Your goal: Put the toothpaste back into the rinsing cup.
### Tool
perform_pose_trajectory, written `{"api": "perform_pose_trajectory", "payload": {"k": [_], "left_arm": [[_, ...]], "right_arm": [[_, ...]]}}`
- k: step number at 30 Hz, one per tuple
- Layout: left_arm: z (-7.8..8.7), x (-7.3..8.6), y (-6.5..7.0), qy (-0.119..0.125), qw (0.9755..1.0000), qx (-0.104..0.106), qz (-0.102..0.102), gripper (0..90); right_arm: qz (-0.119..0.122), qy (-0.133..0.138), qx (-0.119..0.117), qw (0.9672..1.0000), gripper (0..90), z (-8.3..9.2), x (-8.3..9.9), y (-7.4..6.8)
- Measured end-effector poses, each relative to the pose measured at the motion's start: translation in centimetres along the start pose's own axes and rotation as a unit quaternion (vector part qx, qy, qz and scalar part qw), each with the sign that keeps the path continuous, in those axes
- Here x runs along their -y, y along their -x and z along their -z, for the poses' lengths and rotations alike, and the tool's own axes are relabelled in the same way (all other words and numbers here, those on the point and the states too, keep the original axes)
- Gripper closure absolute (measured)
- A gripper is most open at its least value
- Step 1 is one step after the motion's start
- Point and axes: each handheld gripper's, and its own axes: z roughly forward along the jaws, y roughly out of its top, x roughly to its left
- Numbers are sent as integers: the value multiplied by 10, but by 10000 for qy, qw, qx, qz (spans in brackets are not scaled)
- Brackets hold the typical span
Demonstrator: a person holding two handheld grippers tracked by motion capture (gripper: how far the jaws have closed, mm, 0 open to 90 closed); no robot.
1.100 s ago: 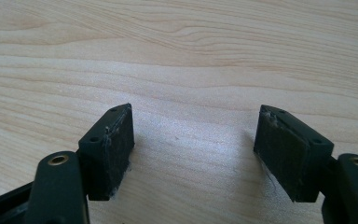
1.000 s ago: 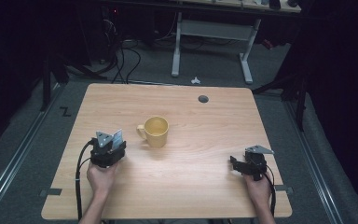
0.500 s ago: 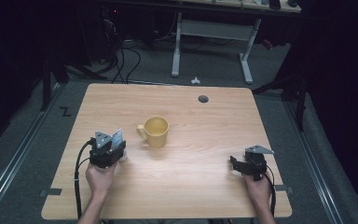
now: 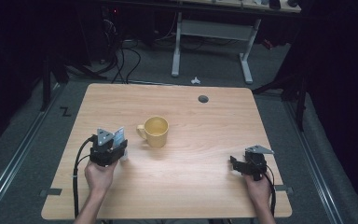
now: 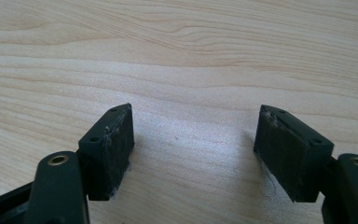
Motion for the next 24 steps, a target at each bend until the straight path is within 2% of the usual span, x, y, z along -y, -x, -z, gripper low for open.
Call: {"api": "perform_pose_trajectory", "payload": {"k": [6,12,16,20,23,24], "left_arm": [[3,-4,0,78,9998,154,85,642],[4,-10,1,61,9996,266,43,645],[5,-11,1,84,9993,349,89,646],[5,-13,1,99,9993,349,17,647],[7,-14,1,121,9988,447,140,648],[8,-15,1,134,9983,537,187,648]], "right_arm": [[-1,0,2,10000,285,0,0,0],[-1,-2,1,10000,285,0,0,0],[-6,-2,4,10000,286,0,0,0],[4,-1,5,10000,285,0,0,0],[-3,-2,4,10000,286,0,0,0],[4,0,4,10000,286,0,0,0]]}}
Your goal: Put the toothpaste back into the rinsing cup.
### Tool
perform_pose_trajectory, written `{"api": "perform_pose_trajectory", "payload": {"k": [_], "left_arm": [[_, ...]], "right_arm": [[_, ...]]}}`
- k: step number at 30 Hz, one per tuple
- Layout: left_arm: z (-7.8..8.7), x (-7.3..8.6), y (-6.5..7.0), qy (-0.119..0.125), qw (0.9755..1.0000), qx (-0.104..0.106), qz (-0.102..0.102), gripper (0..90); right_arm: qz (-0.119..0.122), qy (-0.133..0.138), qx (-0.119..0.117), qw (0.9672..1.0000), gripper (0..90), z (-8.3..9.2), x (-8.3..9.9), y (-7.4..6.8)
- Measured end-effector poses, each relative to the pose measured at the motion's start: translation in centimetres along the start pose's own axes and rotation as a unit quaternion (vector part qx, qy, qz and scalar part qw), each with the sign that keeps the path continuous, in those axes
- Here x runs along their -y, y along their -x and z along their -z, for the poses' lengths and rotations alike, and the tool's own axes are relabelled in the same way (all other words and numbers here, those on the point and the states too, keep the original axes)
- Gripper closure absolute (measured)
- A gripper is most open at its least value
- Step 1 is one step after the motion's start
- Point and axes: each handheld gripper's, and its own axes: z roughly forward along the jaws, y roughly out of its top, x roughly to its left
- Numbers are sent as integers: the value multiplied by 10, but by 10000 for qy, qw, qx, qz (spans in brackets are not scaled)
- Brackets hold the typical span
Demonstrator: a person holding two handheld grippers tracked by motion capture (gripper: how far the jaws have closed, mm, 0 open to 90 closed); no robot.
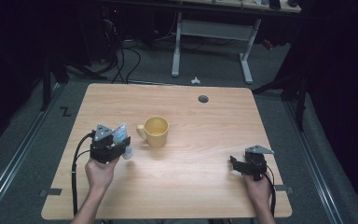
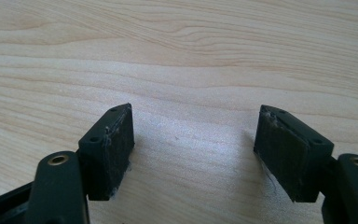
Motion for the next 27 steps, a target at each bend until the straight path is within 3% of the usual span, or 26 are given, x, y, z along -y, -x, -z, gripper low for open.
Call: {"api": "perform_pose_trajectory", "payload": {"k": [27], "left_arm": [[5,-20,3,68,9998,197,-8,651]], "right_arm": [[-3,-2,1,10000,285,0,0,0]]}}
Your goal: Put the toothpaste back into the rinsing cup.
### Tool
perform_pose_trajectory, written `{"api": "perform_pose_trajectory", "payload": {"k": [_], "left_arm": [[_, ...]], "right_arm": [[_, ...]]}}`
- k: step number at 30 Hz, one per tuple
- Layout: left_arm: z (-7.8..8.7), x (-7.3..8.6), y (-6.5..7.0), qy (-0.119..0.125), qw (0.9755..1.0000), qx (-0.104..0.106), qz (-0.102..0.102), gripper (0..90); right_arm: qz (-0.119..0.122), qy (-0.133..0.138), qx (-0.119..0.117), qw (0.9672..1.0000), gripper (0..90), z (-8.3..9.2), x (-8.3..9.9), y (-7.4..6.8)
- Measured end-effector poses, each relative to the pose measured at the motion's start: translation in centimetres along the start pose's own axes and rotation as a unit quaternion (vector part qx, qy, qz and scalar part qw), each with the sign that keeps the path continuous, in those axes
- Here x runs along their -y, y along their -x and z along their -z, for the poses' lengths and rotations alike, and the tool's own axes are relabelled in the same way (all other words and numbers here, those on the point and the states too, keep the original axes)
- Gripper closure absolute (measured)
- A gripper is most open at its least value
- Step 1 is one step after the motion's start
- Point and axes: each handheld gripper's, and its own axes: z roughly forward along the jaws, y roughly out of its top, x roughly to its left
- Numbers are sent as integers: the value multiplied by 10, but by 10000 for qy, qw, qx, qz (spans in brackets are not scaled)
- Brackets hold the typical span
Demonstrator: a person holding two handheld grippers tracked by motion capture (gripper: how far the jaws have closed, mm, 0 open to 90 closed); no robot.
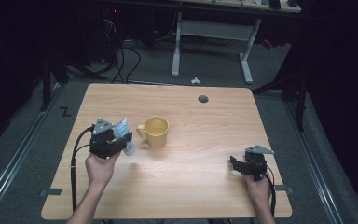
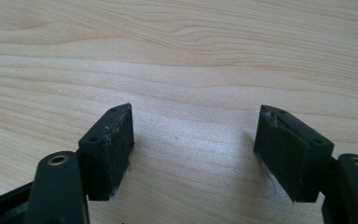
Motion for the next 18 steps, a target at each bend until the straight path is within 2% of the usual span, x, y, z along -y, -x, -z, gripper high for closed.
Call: {"api": "perform_pose_trajectory", "payload": {"k": [4,9,13,18], "left_arm": [[0,-5,2,-31,10000,-9,-62,651],[3,-9,1,2,10000,64,-16,651],[5,-12,-1,-52,10000,40,12,652],[8,-16,-3,-7,10000,64,65,653]], "right_arm": [[0,2,-3,10000,285,0,0,0],[6,2,-9,10000,285,0,0,0],[-4,0,-9,10000,285,0,0,0],[-4,0,-11,10000,285,0,0,0]]}}
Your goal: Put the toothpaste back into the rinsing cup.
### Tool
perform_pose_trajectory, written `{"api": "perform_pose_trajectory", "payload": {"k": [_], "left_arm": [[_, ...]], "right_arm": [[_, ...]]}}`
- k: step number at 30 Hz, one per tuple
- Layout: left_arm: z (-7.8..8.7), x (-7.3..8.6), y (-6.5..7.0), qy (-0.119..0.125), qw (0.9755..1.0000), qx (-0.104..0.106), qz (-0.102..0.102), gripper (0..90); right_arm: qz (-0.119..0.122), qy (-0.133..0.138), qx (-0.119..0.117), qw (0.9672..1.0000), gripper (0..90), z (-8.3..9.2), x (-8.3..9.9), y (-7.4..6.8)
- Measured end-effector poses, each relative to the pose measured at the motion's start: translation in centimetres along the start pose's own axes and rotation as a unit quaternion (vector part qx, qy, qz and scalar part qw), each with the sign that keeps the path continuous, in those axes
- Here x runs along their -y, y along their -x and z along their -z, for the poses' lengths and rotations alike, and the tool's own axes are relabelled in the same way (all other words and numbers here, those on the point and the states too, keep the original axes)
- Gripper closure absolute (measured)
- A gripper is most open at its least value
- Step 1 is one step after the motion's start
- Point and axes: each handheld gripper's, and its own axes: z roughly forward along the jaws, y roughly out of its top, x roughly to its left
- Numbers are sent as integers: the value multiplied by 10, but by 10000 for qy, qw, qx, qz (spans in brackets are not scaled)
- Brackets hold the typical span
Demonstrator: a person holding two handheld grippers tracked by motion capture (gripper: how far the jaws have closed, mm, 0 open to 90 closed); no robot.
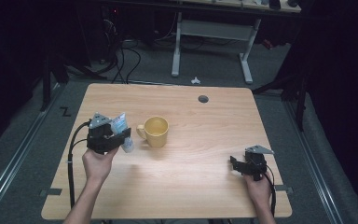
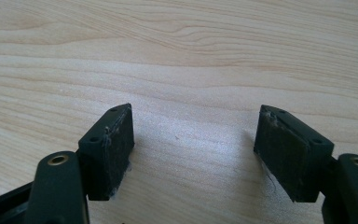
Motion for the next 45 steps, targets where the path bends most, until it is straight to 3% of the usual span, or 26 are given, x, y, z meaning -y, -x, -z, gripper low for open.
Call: {"api": "perform_pose_trajectory", "payload": {"k": [10,25,37,42,45], "left_arm": [[2,-14,0,38,9999,80,-52,655],[-9,-30,10,49,9994,309,-121,656],[-18,-45,17,50,9990,358,-263,656],[-22,-48,17,154,9988,440,-150,657],[-24,-49,18,106,9988,423,-204,657]], "right_arm": [[-8,-3,2,10000,285,0,0,0],[-7,-2,1,10000,285,0,0,0],[-11,-3,5,10000,285,0,0,0],[-11,-2,5,10000,285,0,0,0],[-10,-3,5,10000,285,0,0,0]]}}
